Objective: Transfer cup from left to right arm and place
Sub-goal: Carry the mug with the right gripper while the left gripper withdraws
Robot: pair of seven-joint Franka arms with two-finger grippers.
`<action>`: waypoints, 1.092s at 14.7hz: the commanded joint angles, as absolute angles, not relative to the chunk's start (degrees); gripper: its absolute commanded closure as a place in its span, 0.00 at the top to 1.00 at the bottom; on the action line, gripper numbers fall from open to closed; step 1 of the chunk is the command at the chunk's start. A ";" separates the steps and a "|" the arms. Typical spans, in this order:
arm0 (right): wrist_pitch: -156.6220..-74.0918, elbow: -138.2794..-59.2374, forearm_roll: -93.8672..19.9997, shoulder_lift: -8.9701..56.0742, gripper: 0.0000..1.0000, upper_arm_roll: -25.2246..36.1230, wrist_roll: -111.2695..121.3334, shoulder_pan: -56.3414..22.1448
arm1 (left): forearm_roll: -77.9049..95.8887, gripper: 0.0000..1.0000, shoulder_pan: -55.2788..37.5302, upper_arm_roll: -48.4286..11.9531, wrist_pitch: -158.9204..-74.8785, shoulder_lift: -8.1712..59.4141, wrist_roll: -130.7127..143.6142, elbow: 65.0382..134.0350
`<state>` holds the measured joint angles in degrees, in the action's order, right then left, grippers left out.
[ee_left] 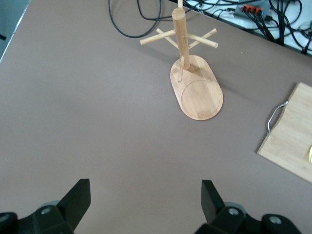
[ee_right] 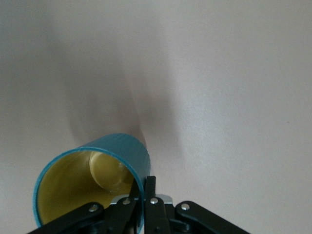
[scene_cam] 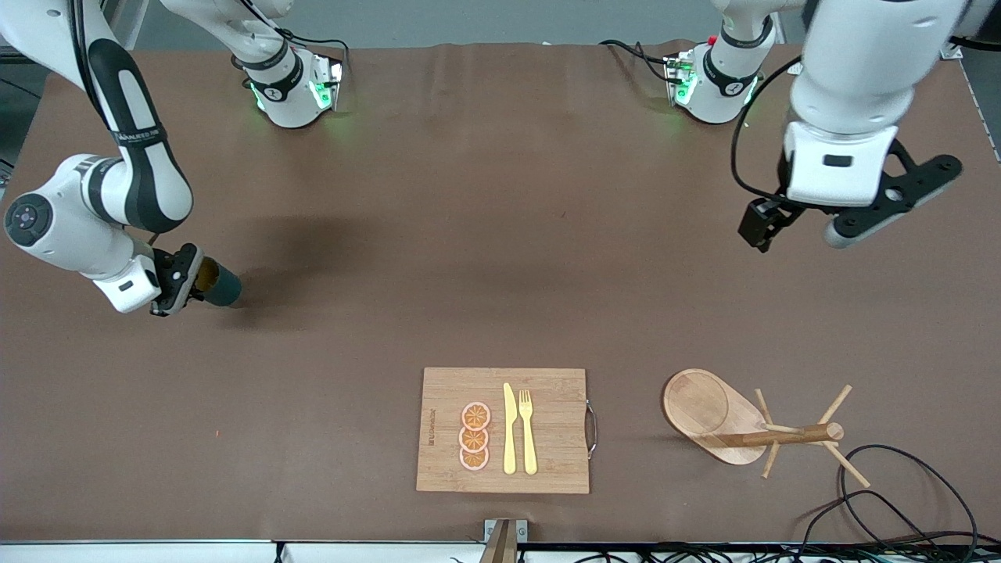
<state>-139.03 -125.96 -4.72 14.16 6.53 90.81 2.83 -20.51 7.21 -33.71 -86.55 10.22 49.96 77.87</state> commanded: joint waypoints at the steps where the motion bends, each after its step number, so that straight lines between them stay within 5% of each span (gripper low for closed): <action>1: -142.20 -129.11 -4.39 12.92 0.00 5.63 92.90 3.52 | -15.40 1.00 12.29 -34.28 -86.57 9.76 40.21 76.21; 3: -142.38 -129.46 -4.83 12.92 0.00 5.54 92.99 2.90 | -12.84 1.00 13.01 -32.01 -86.57 8.79 32.03 76.29; 8: -145.44 -131.39 -5.01 13.01 0.00 5.54 92.99 0.36 | -3.34 1.00 6.34 -12.25 -85.26 2.29 14.72 77.61; 11: -145.99 -131.92 -5.01 13.01 0.06 5.54 92.90 0.09 | -3.25 1.00 4.13 -6.69 -80.79 0.36 7.49 77.96; 12: -145.99 -131.84 -5.01 13.01 0.28 5.54 92.73 0.09 | -3.25 1.00 3.87 -5.98 -79.64 -0.43 6.34 78.22; 13: -145.81 -131.84 -5.10 13.09 0.99 5.54 92.55 0.17 | -3.25 1.00 3.35 -4.58 -79.54 -1.14 4.24 79.27; 16: -143.80 -131.31 -5.19 12.75 1.00 5.54 92.11 0.17 | 0.95 1.00 1.76 0.43 -79.89 -1.58 -1.66 80.07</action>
